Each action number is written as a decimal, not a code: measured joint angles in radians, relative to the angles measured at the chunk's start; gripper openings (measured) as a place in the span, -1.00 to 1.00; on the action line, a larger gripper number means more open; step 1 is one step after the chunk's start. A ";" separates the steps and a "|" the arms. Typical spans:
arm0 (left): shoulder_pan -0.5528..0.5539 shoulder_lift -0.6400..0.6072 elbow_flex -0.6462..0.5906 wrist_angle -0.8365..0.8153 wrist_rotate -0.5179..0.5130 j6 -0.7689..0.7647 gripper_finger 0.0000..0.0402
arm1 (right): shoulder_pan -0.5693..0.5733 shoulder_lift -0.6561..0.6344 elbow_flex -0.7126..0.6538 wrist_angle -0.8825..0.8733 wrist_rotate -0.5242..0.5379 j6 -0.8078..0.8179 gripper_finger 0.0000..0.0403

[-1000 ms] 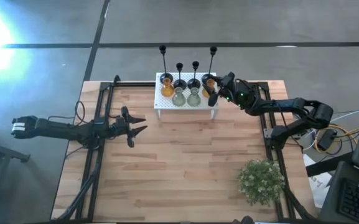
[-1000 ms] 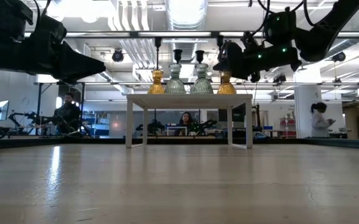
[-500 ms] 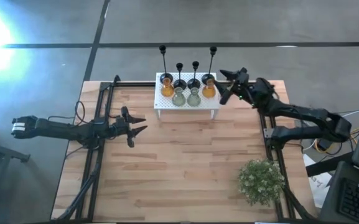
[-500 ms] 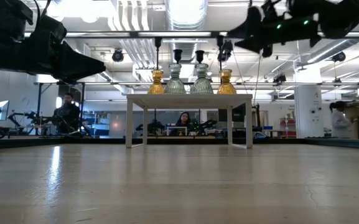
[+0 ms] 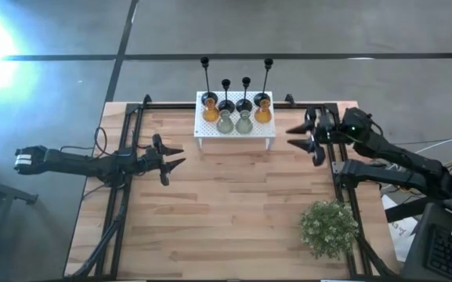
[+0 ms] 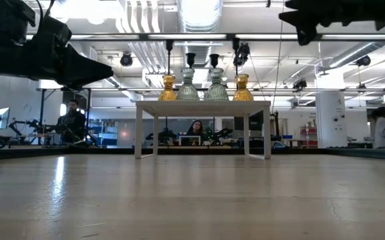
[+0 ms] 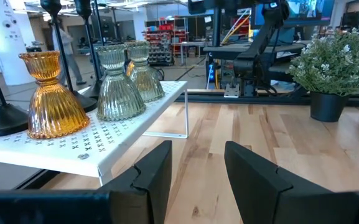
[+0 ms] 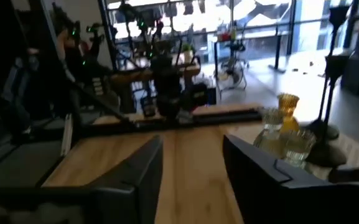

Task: Pick & Place candle stick holders
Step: Return to Home Position

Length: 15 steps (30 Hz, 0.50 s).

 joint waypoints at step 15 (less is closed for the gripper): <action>0.000 0.000 0.000 0.000 0.000 0.000 -0.24 | 0.059 -0.226 -0.242 -0.092 0.001 -0.039 -0.94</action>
